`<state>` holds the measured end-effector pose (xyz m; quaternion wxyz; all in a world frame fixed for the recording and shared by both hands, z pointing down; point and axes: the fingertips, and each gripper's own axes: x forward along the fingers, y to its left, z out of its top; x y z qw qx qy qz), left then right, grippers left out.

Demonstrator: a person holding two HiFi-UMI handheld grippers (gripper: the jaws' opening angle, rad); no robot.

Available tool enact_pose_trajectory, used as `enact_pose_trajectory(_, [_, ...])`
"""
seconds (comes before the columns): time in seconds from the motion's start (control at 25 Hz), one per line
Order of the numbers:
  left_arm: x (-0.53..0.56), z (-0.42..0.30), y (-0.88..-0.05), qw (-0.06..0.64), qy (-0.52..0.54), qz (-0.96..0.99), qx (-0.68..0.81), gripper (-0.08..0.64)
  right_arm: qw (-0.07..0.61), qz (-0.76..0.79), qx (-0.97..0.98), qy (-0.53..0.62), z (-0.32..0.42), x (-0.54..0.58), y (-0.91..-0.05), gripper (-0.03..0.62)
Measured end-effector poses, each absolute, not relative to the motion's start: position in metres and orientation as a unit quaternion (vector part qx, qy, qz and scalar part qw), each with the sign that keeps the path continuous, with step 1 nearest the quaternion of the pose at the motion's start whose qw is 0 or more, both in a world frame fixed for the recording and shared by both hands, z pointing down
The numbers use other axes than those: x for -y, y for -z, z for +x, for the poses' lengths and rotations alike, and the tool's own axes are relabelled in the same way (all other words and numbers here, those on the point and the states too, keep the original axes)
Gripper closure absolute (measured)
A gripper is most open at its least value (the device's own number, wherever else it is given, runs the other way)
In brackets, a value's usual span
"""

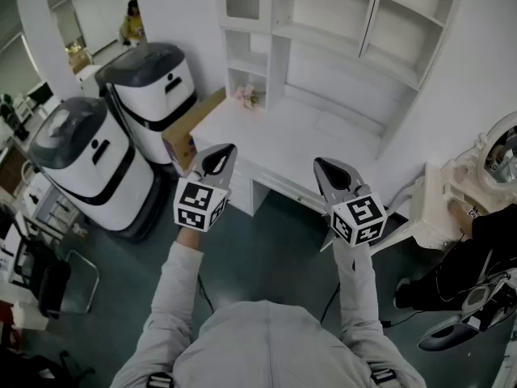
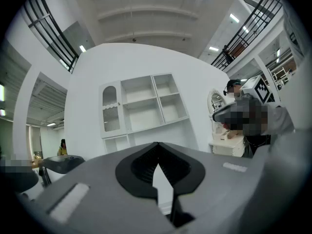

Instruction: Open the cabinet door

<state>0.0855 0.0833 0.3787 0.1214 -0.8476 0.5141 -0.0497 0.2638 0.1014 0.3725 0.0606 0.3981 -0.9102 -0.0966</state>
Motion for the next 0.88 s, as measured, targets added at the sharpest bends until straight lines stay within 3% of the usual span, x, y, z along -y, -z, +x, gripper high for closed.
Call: enact_pose_trajectory(0.88, [-0.087,0.128,-0.397,0.099,0.067,-0.841,-0.527,0.541,0.059,0.351,0.932,0.067,0.290,-0.099,-0.386,0.591])
